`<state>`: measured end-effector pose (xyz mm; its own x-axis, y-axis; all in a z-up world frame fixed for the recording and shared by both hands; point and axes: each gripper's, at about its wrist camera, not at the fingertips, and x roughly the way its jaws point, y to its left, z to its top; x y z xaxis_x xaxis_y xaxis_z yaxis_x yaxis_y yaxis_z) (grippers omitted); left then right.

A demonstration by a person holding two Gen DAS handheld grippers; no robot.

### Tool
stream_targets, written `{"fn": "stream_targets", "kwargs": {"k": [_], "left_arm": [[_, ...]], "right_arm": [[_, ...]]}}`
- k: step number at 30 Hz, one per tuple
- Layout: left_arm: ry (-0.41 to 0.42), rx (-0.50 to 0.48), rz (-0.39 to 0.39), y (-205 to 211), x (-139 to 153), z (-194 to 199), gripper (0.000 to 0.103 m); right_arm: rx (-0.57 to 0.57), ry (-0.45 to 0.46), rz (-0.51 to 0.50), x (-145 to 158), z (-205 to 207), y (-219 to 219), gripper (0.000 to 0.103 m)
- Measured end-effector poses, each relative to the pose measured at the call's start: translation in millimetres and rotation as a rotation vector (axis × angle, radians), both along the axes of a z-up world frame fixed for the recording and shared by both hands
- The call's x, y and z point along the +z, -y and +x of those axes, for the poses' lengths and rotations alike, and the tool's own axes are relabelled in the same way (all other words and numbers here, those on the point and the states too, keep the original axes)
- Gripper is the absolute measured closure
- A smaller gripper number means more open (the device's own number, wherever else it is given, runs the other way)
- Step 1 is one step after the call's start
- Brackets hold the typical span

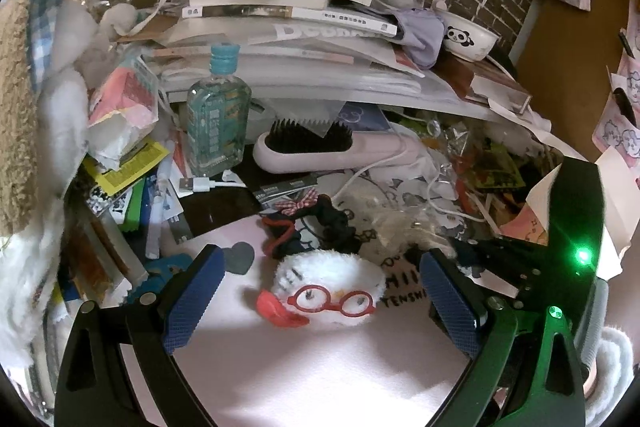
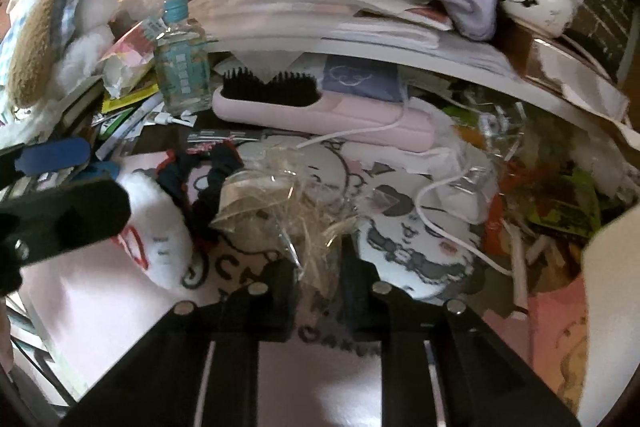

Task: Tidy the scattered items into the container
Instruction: 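Grasp the clear plastic bag with the right gripper, then carry the plastic bag in the right gripper over the pink box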

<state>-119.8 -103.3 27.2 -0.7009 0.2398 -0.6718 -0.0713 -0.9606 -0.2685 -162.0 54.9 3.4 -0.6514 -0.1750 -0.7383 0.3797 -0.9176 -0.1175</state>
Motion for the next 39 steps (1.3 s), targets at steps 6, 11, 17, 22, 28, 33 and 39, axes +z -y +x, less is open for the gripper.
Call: {"fn": "stream_targets", "kwargs": {"k": [6,11,17,22,28,33,39], "left_arm": [[0.000,-0.016,0.002,-10,-1,9,0.005],[-0.005,-0.038,0.002,-20,1,15,0.005],[-0.036,-0.028,0.008,-21,18,21,0.005],[-0.083,-0.008,0.088,-11,47,29,0.005],[-0.145,-0.005,0.112,-9,75,39,0.005],[-0.175,-0.028,0.158,-14,82,44,0.005],[-0.189,-0.057,0.167,-24,84,45,0.005]], "right_arm": [[-0.036,-0.052,0.042,6,27,-15,0.088],[-0.042,-0.078,0.039,13,46,-29,0.088],[-0.033,-0.152,0.053,35,63,-27,0.088],[-0.030,-0.215,0.076,57,72,-22,0.088],[-0.057,-0.274,0.108,79,78,-28,0.088],[-0.121,-0.310,0.113,93,82,-52,0.088],[-0.204,-0.343,0.115,108,84,-94,0.088]]}}
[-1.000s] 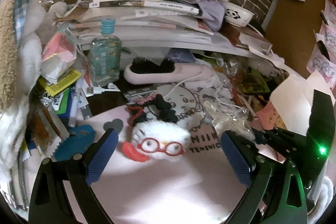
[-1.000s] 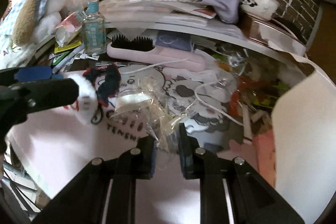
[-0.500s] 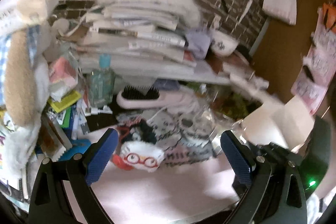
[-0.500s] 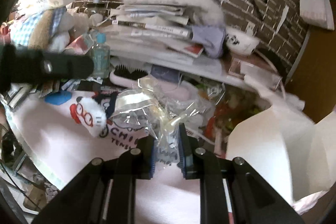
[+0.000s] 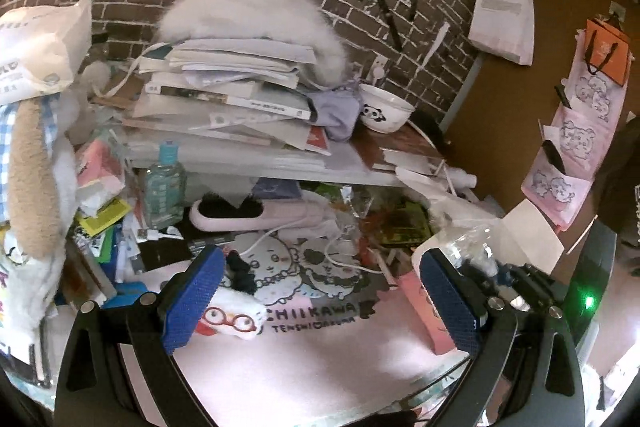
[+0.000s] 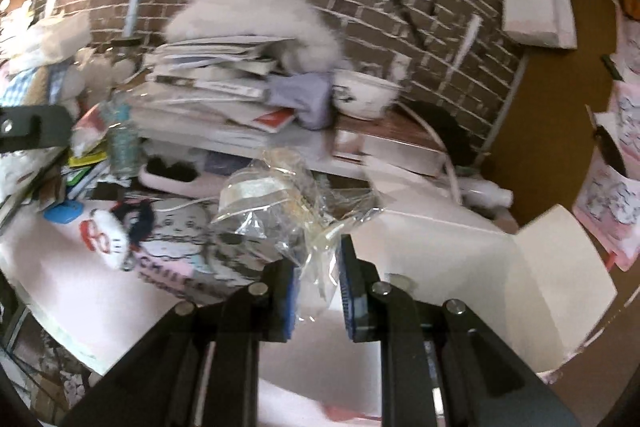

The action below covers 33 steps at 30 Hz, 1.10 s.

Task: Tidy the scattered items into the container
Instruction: 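Carry the plastic bag in the right gripper over the pink box, then lower the bag into the box and open the right gripper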

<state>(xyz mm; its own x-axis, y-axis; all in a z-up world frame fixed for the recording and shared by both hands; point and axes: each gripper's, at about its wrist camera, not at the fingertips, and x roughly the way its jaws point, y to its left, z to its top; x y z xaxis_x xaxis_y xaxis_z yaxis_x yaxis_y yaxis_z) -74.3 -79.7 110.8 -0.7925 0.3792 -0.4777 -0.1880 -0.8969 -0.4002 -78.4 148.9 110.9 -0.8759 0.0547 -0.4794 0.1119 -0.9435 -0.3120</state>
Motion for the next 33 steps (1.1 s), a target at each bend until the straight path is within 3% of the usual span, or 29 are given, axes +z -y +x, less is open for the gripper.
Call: {"fn": "stream_targets", "kwargs": {"k": [9,16,33], "left_arm": [[-0.011,-0.033,0.010,-13,1,-4,0.005],[0.002,-0.055,-0.005,-27,-4,-8,0.005],[0.013,-0.102,-0.074,-53,-12,-13,0.005]], "right_arm": [[-0.135,-0.015,0.064,12,6,-63,0.088],[-0.189,0.027,0.139,10,4,-95,0.088],[-0.096,0.207,0.246,1,-7,-101,0.088]]}}
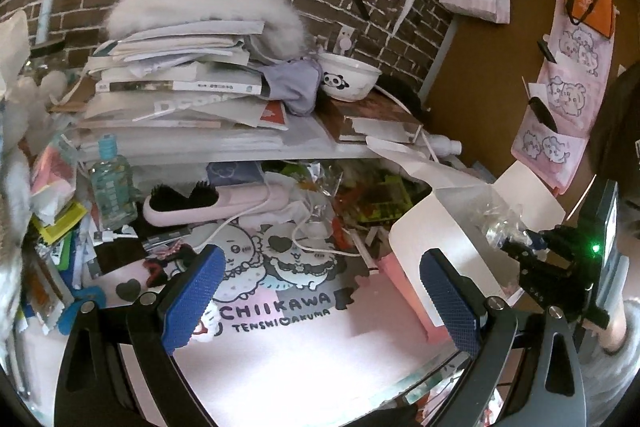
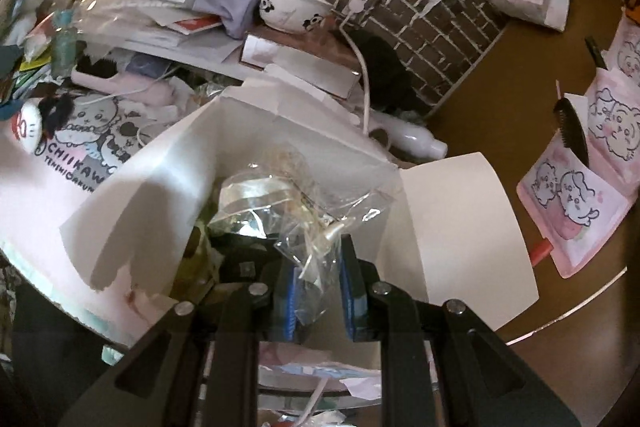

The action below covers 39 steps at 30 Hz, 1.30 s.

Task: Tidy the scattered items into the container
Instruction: 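Lower the bag into the box and open the right gripper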

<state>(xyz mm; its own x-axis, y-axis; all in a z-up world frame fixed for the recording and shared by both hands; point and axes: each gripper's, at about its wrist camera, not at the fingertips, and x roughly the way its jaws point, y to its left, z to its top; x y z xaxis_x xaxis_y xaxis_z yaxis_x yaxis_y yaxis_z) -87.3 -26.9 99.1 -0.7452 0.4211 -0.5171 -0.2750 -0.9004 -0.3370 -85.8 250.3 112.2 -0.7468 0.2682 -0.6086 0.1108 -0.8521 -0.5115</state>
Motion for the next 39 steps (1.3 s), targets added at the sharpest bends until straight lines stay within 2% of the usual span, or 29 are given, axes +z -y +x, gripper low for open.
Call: {"fn": "stream_targets", "kwargs": {"k": [3,7,15,21,27,29,31,39], "left_arm": [[0.006,-0.007,-0.009,-3,-2,-2,0.005],[0.005,-0.014,-0.019,-6,-4,-2,0.005],[0.006,-0.018,-0.026,-7,-5,-3,0.005],[0.008,-0.020,-0.027,-8,-7,-3,0.005],[0.008,-0.023,-0.027,-9,-7,-3,0.005],[0.007,-0.023,-0.031,-9,-7,-3,0.005],[0.006,-0.024,-0.032,-10,-7,-3,0.005],[0.017,-0.023,-0.038,-13,-10,-4,0.005]], "right_arm": [[0.028,0.031,0.025,0,-2,4,0.088],[0.093,0.071,0.115,-3,-8,17,0.088],[0.126,0.188,0.216,-6,-19,27,0.088],[0.114,0.223,0.186,-5,-22,22,0.086],[0.107,0.233,0.160,-3,-24,18,0.079],[0.105,0.226,0.154,-1,-24,16,0.067],[0.097,0.212,0.146,2,-24,14,0.060],[0.099,0.203,0.137,5,-23,12,0.058]]}}
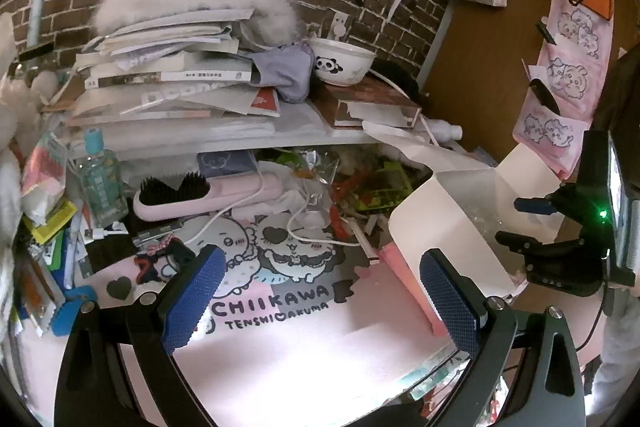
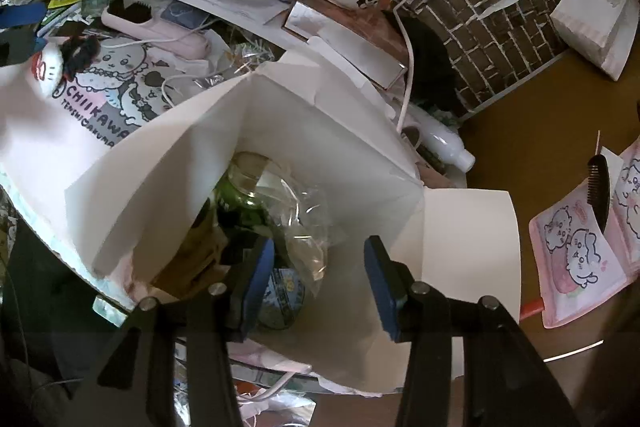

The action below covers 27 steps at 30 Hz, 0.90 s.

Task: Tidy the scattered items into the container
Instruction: 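Lower the bag into the box and open the right gripper, then withdraw the right gripper while the left gripper approaches the white plush with red glasses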

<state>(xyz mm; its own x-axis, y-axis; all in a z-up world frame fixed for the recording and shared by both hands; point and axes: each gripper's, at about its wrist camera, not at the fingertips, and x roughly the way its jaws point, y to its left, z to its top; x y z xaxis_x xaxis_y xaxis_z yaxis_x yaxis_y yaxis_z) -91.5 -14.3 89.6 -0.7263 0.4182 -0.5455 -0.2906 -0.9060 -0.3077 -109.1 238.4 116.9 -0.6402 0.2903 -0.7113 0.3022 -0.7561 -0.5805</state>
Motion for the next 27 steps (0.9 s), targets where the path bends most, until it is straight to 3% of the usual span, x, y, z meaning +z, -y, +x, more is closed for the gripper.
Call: {"fn": "stream_targets", "kwargs": {"k": [4,13,15,17,20,27], "left_arm": [[0.005,0.001,-0.005,1,-2,-1,0.005],[0.008,0.001,-0.002,3,-2,-1,0.005],[0.006,0.001,0.000,3,-2,-1,0.005],[0.006,0.001,-0.001,3,-2,-1,0.005],[0.011,0.005,-0.009,5,-3,-1,0.005],[0.034,0.034,-0.057,17,-19,1,0.005]], "right_arm": [[-0.006,-0.004,-0.008,2,3,1,0.045],[-0.005,-0.016,-0.107,12,14,3,0.045],[-0.004,-0.031,-0.129,16,18,5,0.050],[-0.007,-0.052,-0.160,19,24,6,0.067],[0.002,-0.094,-0.182,24,37,11,0.077],[0.050,-0.181,-0.202,21,78,25,0.082]]}}
